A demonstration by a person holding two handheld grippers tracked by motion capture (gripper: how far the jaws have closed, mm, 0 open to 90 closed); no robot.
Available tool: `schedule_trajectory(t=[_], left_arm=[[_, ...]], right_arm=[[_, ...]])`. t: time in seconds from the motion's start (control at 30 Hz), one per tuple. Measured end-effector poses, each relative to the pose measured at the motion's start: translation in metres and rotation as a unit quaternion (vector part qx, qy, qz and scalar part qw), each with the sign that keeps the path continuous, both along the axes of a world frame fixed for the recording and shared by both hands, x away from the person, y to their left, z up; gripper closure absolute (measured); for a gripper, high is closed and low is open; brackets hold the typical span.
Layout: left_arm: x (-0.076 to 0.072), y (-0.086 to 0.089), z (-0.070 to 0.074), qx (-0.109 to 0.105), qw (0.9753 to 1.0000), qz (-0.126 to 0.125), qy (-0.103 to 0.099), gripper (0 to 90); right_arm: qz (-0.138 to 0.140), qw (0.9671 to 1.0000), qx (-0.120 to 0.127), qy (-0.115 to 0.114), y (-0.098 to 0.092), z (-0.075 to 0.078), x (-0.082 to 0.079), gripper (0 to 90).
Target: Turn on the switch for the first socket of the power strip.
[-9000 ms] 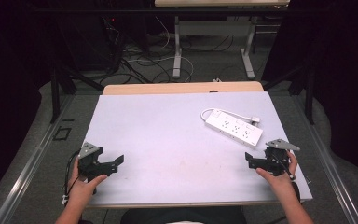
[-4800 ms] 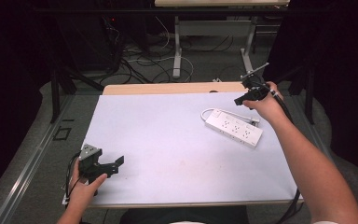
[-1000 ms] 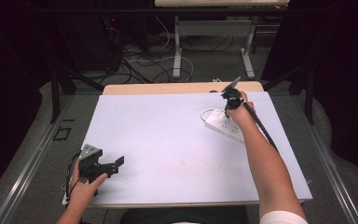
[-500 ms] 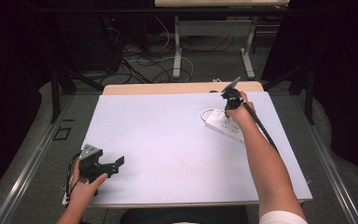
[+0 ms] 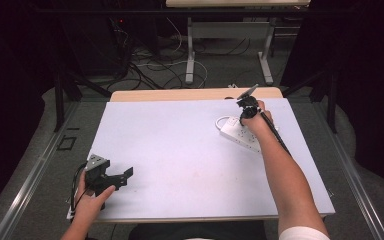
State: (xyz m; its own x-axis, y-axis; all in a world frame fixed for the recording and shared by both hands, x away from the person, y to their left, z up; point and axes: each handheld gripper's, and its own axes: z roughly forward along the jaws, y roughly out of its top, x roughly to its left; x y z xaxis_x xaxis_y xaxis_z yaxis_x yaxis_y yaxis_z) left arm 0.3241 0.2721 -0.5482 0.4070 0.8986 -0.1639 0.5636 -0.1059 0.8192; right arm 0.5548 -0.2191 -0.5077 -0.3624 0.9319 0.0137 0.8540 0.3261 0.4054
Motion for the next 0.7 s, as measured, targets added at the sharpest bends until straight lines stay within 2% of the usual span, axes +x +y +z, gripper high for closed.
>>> schedule_trajectory(t=[0.03, 0.13, 0.2, 0.27, 0.37, 0.4, 0.53, 0.6, 0.7], left_arm=[[0.0, 0.0, 0.0, 0.0, 1.0, 0.0, 0.002, 0.1], [0.0, -0.001, 0.0, 0.0, 1.0, 0.0, 0.002, 0.1], [0.0, -0.001, 0.0, -0.001, 1.0, 0.001, 0.001, 0.1], [0.0, -0.001, 0.0, -0.001, 1.0, 0.001, 0.002, 0.1], [0.0, -0.001, 0.0, 0.001, 1.0, -0.001, 0.003, 0.1], [-0.001, -0.001, 0.0, 0.0, 1.0, -0.001, 0.003, 0.1], [-0.001, 0.0, 0.0, -0.001, 1.0, -0.001, 0.002, 0.1], [0.0, -0.001, 0.0, -0.001, 1.0, 0.0, 0.002, 0.1], [0.0, -0.002, 0.0, -0.001, 1.0, 0.0, 0.003, 0.1]], right_arm=[[0.002, 0.9999, 0.007, -0.009, 0.0, -0.001, 0.0, 89.8], [0.003, 0.9999, 0.007, -0.01, 0.0, -0.001, -0.001, 84.3], [0.003, 0.9996, 0.018, -0.023, 0.001, -0.002, -0.002, 82.6], [0.001, 0.9997, 0.014, -0.018, 0.001, -0.001, -0.002, 80.2], [0.006, 0.999, 0.024, -0.038, 0.002, -0.002, -0.002, 75.2], [0.001, 0.999, 0.025, -0.036, 0.003, -0.001, -0.003, 74.2], [0.01, 0.9978, 0.032, -0.057, 0.003, 0.003, -0.004, 66.5], [0.023, 0.9962, 0.043, -0.072, 0.001, 0.005, -0.004, 61.8], [0.02, 0.9957, 0.04, -0.081, 0.002, 0.01, -0.005, 56.5]])
